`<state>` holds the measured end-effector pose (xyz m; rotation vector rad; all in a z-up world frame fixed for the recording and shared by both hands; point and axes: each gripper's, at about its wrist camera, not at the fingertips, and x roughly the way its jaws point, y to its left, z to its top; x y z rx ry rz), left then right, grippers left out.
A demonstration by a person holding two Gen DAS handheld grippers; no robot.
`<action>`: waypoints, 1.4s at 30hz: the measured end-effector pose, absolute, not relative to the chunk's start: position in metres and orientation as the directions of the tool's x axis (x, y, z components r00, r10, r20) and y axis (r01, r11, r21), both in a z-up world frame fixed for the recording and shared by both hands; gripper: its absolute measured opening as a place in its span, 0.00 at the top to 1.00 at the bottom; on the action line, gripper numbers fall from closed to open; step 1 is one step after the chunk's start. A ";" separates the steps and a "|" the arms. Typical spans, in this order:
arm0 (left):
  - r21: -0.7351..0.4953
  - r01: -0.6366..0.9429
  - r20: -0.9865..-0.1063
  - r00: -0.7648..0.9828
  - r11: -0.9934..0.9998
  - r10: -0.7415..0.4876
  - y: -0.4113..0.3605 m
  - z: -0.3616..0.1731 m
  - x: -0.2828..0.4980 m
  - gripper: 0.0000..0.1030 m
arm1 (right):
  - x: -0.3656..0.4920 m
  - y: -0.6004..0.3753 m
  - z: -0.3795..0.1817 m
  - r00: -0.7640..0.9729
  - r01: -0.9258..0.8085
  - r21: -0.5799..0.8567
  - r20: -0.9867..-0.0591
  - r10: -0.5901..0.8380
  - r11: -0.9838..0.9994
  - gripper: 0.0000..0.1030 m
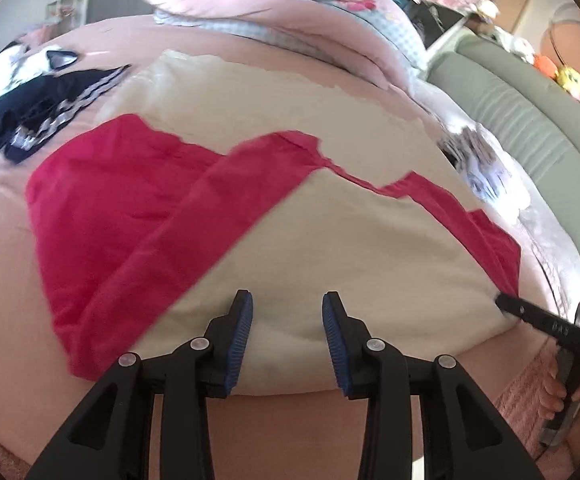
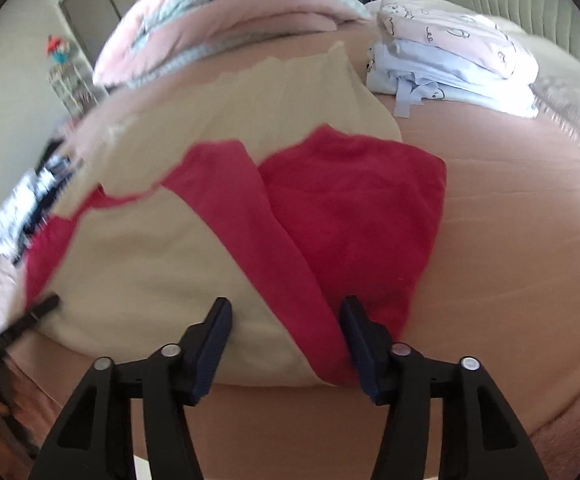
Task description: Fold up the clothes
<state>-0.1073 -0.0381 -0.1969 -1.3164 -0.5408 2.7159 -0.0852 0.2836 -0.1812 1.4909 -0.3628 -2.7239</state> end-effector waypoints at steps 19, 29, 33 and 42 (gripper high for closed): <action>-0.688 0.370 -0.647 -0.702 -0.625 0.296 -0.091 -0.215 -0.046 0.68 | -0.031 0.297 -0.186 -0.536 -0.236 0.488 -0.787 -0.306 -0.840 0.42; -0.709 0.391 -0.602 -0.769 -0.587 0.215 -0.100 -0.227 -0.068 0.68 | -0.063 0.305 -0.197 -0.642 -0.260 0.513 -0.725 -0.250 -0.818 0.43; -0.758 0.344 -0.556 -0.785 -0.554 0.273 -0.107 -0.223 -0.067 0.81 | -0.060 0.303 -0.190 -0.653 -0.244 0.485 -0.722 -0.227 -0.840 0.74; -0.697 0.392 -0.620 -0.750 -0.600 0.231 -0.098 -0.228 -0.084 0.80 | -0.080 0.287 -0.190 -0.642 -0.198 0.379 -0.747 -0.173 -0.904 0.61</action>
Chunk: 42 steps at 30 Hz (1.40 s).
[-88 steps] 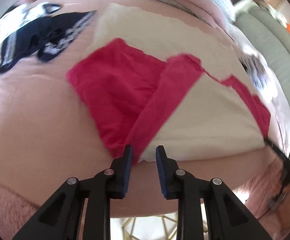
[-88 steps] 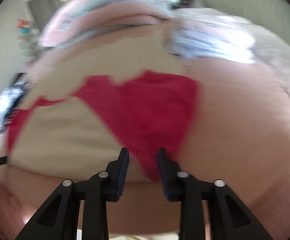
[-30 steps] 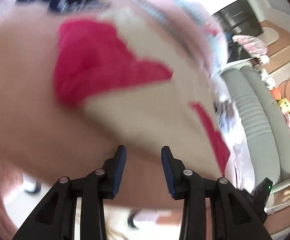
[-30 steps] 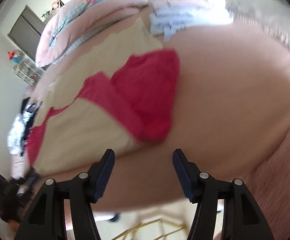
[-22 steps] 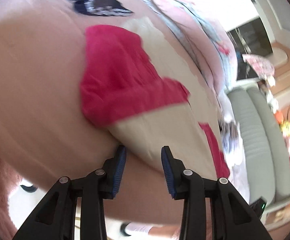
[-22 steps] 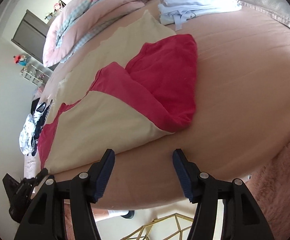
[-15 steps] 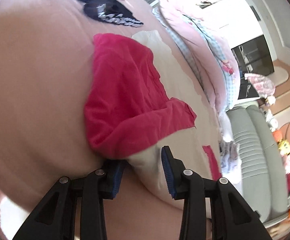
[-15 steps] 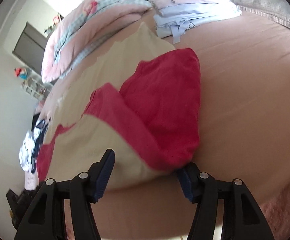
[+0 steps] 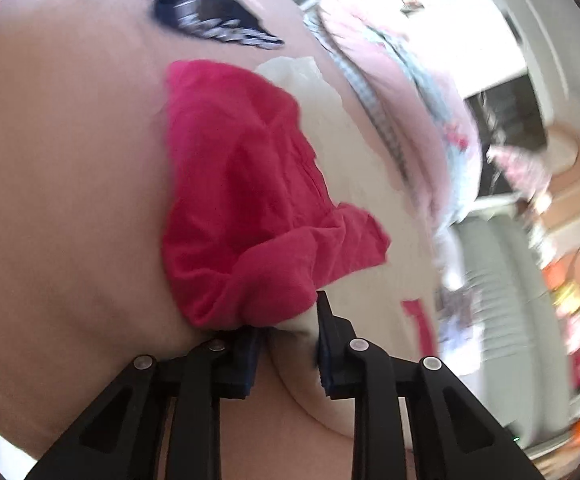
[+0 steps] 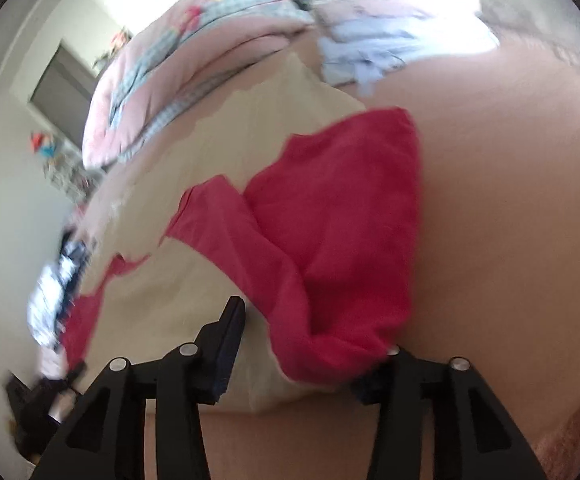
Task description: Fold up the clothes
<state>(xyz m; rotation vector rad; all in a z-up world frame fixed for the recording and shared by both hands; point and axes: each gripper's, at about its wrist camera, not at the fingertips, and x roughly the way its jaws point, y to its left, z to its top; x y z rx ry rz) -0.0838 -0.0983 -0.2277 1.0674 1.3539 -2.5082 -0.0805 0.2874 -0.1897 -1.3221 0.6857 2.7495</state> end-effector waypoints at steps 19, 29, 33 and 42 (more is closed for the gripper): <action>-0.568 0.318 -0.730 -0.622 -0.759 0.285 -0.082 -0.144 0.007 0.90 | 0.029 0.277 -0.114 -0.708 -0.148 0.457 -0.668 -0.228 -0.877 0.87; -0.653 0.247 -0.664 -0.642 -0.716 0.384 -0.093 -0.127 -0.041 0.90 | -0.001 0.292 -0.109 -0.678 -0.167 0.547 -0.668 -0.306 -0.820 0.87; -0.677 0.208 -0.638 -0.644 -0.706 0.422 -0.100 -0.115 -0.101 0.90 | -0.060 0.302 -0.095 -0.686 -0.151 0.617 -0.628 -0.368 -0.772 0.87; -0.734 0.264 -0.640 -0.577 -0.625 0.508 -0.133 -0.147 -0.243 0.73 | -0.226 0.317 -0.107 -0.678 -0.248 0.574 -0.678 -0.284 -0.780 0.67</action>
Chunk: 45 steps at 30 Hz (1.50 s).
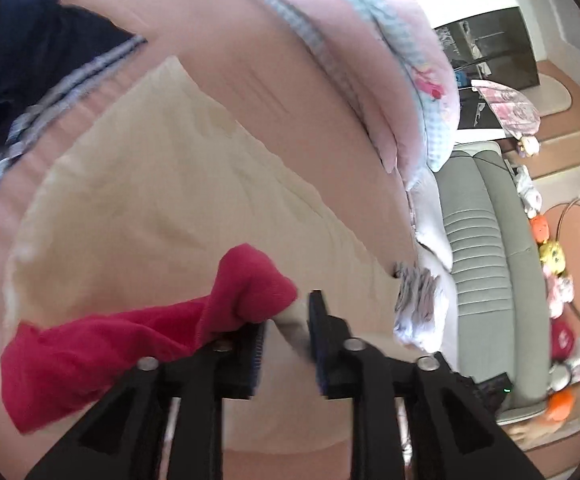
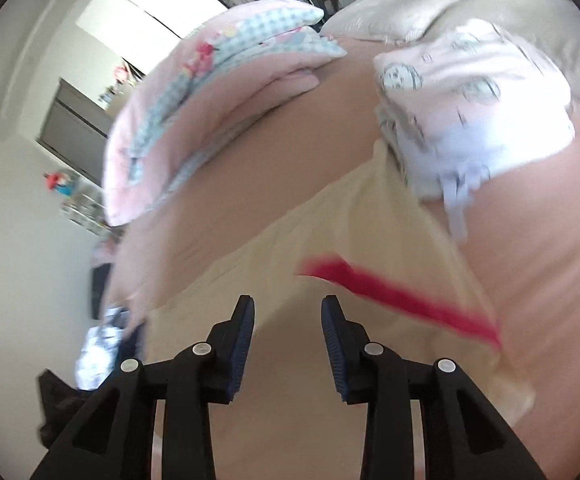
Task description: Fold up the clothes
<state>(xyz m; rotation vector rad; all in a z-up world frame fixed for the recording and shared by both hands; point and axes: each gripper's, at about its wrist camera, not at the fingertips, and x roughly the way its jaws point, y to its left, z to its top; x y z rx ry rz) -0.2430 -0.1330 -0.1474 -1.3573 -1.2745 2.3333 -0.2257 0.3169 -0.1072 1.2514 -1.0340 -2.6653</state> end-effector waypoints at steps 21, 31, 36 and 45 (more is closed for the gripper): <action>-0.221 -0.086 -0.859 -0.455 -0.971 0.236 -0.093 -0.194 -0.246 0.63 | -0.257 0.282 -0.184 -0.509 0.081 0.058 -0.856 -0.091 -0.995 0.70; -0.183 -0.018 -0.763 -0.628 -0.983 0.153 -0.113 -0.136 -0.240 0.92 | -0.264 0.278 -0.151 -0.628 0.064 -0.016 -0.778 -0.028 -0.998 0.89; -0.191 -0.005 -0.767 -0.623 -0.982 0.152 -0.123 -0.140 -0.275 0.93 | -0.268 0.277 -0.131 -0.687 0.042 -0.056 -0.726 0.012 -0.998 0.89; -0.144 0.015 -0.748 -0.656 -0.989 0.099 -0.127 -0.145 -0.345 0.92 | -0.313 0.290 -0.132 -0.737 -0.074 -0.022 -0.672 0.070 -0.997 0.89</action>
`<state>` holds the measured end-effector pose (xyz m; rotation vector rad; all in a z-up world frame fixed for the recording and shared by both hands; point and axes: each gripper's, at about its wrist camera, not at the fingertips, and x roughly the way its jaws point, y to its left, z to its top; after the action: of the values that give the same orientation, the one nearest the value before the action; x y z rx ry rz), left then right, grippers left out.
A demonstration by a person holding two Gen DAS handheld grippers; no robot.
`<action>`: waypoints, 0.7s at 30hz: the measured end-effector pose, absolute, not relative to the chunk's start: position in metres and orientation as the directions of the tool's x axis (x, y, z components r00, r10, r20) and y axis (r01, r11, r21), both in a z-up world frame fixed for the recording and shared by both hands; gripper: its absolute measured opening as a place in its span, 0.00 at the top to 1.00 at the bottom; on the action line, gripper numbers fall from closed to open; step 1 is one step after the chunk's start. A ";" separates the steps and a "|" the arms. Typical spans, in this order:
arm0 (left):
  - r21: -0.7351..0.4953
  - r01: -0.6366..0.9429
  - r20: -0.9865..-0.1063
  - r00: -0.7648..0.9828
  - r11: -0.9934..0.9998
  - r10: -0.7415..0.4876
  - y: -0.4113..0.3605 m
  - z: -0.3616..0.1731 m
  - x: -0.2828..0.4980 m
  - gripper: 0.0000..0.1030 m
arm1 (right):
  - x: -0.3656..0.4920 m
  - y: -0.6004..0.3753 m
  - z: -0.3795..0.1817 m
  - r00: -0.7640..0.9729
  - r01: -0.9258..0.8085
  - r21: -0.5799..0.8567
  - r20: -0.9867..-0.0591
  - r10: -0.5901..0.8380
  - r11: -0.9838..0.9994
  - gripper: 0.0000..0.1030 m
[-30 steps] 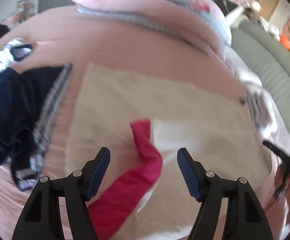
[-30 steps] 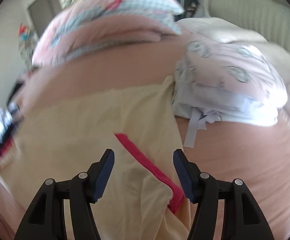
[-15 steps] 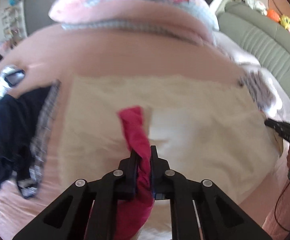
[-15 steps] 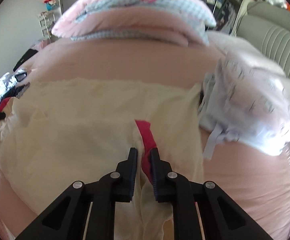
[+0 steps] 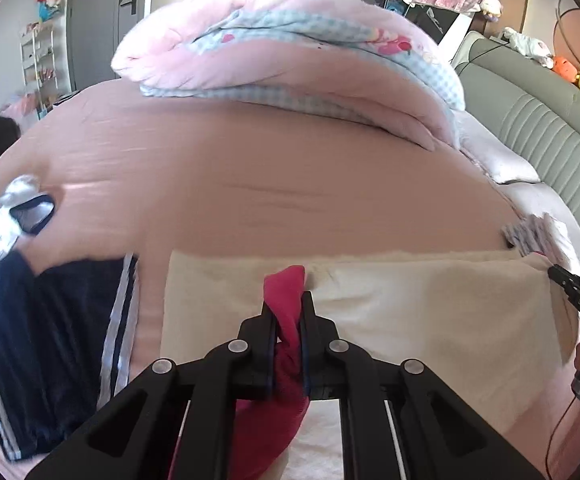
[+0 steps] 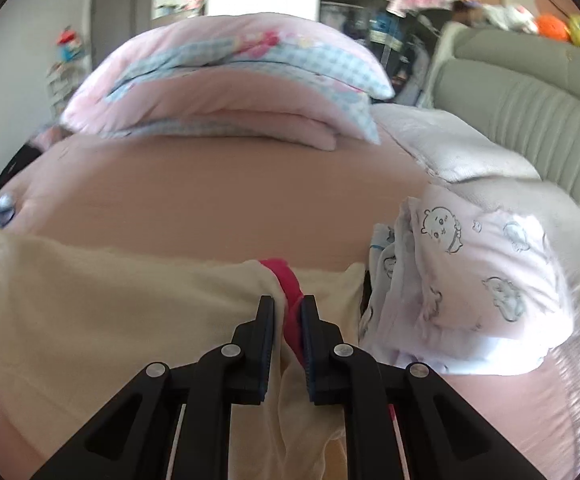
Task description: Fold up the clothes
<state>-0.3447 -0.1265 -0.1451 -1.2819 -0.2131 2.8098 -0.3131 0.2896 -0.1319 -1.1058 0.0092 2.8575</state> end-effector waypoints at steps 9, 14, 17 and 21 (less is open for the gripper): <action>-0.127 0.065 -0.784 -0.617 -0.990 0.060 -0.131 -0.194 -0.382 0.88 | -0.354 0.282 -0.180 -0.653 -0.155 -0.135 -0.730 0.204 -0.979 0.85; -0.106 0.059 -0.836 -0.546 -0.993 0.056 -0.137 -0.189 -0.396 0.87 | -0.353 0.310 -0.143 -0.718 -0.240 -0.070 -0.659 0.226 -0.968 0.85; -0.074 0.047 -0.879 -0.475 -0.996 0.043 -0.139 -0.188 -0.409 0.82 | -0.357 0.323 -0.136 -0.684 -0.244 0.077 -0.720 0.116 -0.967 0.81; -0.212 0.120 -0.889 -0.435 -0.970 0.141 -0.172 -0.194 -0.405 0.62 | -0.351 0.294 -0.141 -0.648 -0.040 0.064 -0.762 -0.023 -0.997 0.54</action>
<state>-0.4045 -0.1725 -0.1944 -1.6626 -0.3839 2.6226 -0.3513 0.2939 -0.1407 -1.3149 0.1171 2.8406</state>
